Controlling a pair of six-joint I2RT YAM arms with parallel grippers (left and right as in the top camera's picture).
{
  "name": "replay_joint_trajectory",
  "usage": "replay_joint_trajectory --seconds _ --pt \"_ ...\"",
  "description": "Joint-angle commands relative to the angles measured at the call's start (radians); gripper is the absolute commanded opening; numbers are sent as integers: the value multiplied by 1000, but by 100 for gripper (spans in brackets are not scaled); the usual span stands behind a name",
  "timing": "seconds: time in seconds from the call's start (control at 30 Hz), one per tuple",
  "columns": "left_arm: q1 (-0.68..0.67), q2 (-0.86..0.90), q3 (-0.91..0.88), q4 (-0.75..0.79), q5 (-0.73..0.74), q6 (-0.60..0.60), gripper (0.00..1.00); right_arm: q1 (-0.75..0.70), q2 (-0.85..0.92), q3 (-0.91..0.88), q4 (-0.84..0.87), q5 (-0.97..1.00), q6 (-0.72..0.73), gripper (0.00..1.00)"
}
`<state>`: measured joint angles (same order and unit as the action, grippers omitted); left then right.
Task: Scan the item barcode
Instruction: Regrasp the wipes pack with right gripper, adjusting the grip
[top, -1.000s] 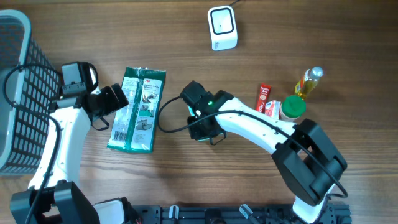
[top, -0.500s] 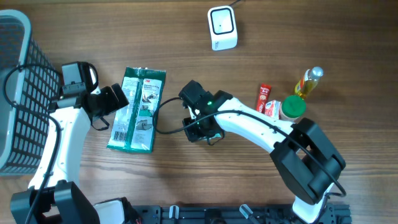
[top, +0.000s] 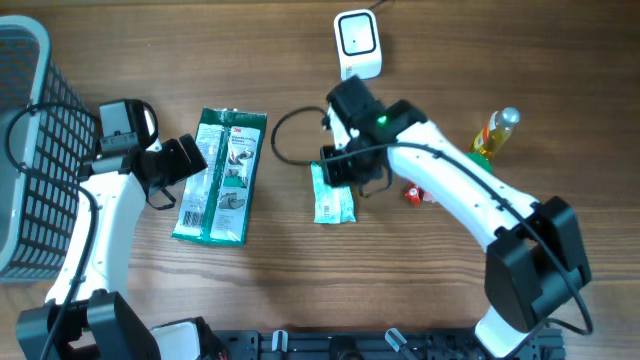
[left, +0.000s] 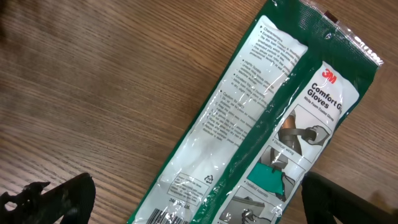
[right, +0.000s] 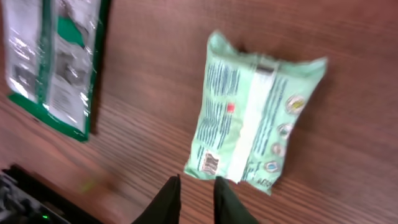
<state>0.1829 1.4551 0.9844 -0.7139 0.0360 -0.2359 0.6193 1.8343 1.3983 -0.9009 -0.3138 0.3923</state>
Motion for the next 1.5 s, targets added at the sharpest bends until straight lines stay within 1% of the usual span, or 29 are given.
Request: replay_joint_trajectory --seconds 0.0,0.13,0.27,0.4,0.6,0.67,0.73,0.83,0.9,1.03,1.17,1.2,1.3,1.47 --pt "-3 2 -4 0 8 20 100 48 21 -84 58 -2 58 16" --pt "-3 2 -4 0 8 20 100 52 58 -172 143 -3 107 15" --pt "-3 2 -4 0 8 20 100 52 122 -235 247 -47 124 15" --pt "-3 2 -4 0 8 20 100 45 150 -232 253 -60 130 15" --pt "-3 2 -4 0 8 20 100 9 58 -126 201 -158 79 16" --pt "-3 2 -4 0 8 20 100 9 35 -123 204 -217 66 19" --pt "-3 2 -4 0 8 20 100 9 36 -129 201 -321 23 19" --pt "-3 2 -4 0 8 20 100 10 39 -154 208 -317 26 19" --pt "-3 2 -4 0 8 20 100 10 47 -180 250 -304 39 18" --pt "-3 2 -4 0 8 20 100 10 58 -288 419 -274 140 17" --pt "-3 2 -4 0 8 20 100 9 79 -400 554 -243 221 17" --pt "-3 2 -4 0 8 20 100 10 83 -410 570 -243 221 17" --pt "-3 2 -4 0 8 20 100 8 86 -407 576 -245 220 17" --pt "-3 2 -4 0 8 20 100 2 51 -312 571 -325 207 18"
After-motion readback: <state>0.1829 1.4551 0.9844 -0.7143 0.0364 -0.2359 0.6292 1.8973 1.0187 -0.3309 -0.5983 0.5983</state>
